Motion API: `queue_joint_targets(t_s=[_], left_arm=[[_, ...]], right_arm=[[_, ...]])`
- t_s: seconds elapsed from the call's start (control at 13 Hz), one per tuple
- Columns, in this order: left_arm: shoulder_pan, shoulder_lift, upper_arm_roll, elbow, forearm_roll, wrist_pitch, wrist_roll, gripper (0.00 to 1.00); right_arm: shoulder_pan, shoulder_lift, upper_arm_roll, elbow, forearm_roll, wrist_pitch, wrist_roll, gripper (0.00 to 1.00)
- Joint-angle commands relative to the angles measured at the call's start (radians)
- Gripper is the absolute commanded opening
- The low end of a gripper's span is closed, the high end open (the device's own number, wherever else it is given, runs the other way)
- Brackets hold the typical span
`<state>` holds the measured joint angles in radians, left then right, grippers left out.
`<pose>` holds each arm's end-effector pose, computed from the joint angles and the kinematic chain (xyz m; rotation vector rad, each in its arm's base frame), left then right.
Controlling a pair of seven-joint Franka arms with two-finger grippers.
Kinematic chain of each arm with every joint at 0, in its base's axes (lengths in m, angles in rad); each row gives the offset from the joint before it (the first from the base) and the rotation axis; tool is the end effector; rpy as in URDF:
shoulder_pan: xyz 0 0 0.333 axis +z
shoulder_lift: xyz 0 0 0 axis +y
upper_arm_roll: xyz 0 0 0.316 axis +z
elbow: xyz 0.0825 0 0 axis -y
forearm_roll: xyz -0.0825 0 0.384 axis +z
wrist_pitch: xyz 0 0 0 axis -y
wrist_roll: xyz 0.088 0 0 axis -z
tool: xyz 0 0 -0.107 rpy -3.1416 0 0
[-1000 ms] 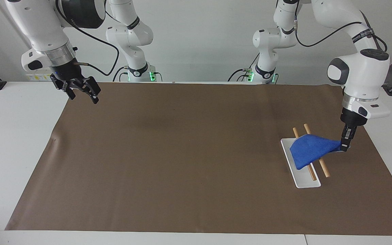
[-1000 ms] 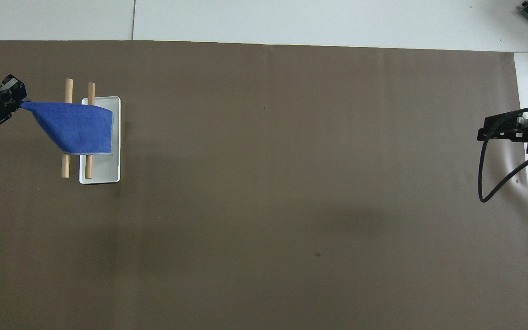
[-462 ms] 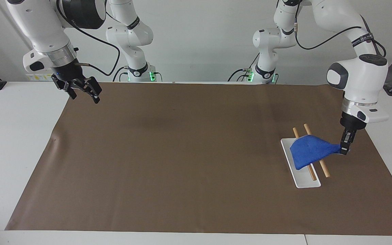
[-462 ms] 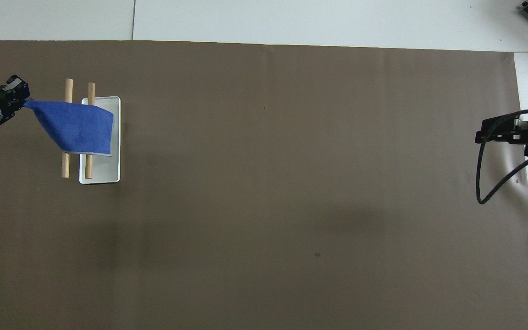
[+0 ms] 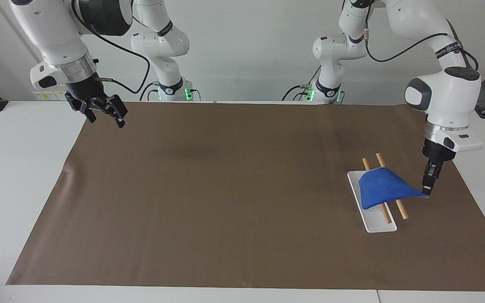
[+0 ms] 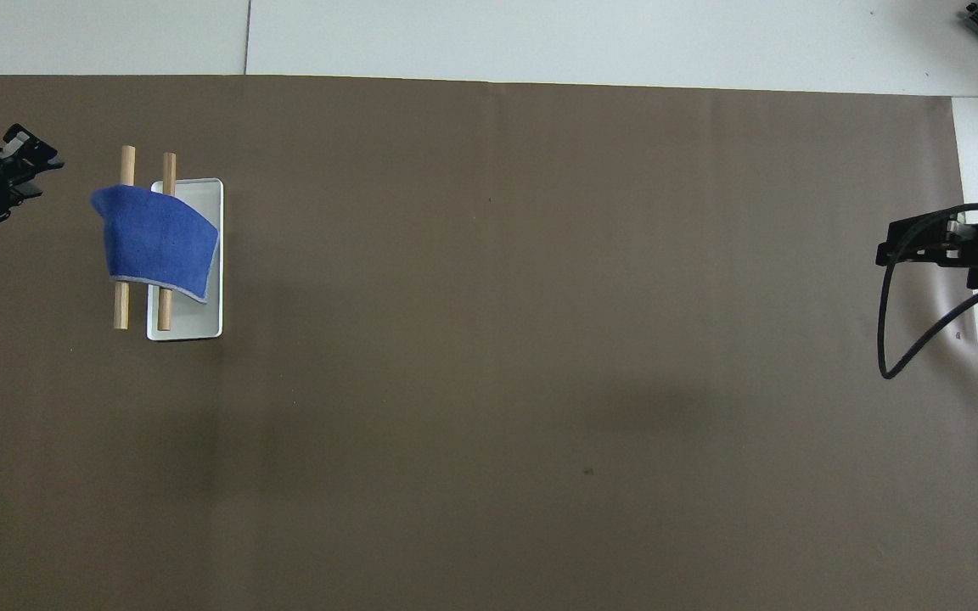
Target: Right arm passes towel to left arm to hang
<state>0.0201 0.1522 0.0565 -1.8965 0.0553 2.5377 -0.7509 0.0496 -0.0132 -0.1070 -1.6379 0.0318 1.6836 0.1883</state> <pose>0.6346 0.0464 0.4765 2.7171 1.1281 0.7177 0.5596 -0.0295 0.6101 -3.0796 0.3844 -0.0877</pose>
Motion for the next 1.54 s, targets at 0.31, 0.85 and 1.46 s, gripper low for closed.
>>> queue_joint_targets(t_s=[0.31,0.85,1.46], left_arm=[[0.011,0.053,0.016,0.117,0.015,-0.074,0.022,0.82],[0.004,0.107,0.006,0.373,0.015,-0.578,0.25,0.76],[0.003,0.089,-0.093,0.534,0.011,-1.009,0.343,0.74]], right_arm=[[-0.002,-0.016,0.003,-0.013,-0.007,-0.009,-0.001,1.0],[-0.002,-0.016,0.003,-0.013,-0.007,-0.009,-0.001,1.0],[-0.002,-0.016,0.003,-0.013,-0.006,-0.009,-0.001,1.0]])
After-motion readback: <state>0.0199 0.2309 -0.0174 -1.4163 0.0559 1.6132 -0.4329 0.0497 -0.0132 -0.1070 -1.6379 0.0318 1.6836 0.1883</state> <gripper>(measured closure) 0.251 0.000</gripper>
